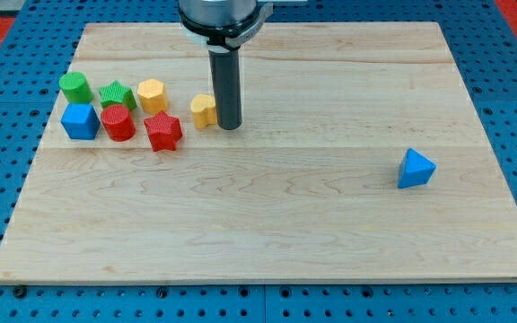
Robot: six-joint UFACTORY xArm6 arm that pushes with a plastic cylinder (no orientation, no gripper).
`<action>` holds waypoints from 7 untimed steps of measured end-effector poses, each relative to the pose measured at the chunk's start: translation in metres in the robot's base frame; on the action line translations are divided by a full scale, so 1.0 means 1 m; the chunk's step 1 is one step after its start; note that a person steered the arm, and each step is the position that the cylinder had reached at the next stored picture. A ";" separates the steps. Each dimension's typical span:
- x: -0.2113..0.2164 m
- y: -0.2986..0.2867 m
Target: Move the green circle above the yellow hexagon
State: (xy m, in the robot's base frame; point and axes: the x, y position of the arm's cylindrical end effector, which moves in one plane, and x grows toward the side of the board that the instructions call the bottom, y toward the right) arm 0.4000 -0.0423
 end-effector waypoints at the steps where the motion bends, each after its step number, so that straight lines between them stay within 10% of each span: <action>1: -0.022 -0.008; 4: -0.038 -0.090; 7: -0.145 -0.153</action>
State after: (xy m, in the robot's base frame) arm 0.2554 -0.1955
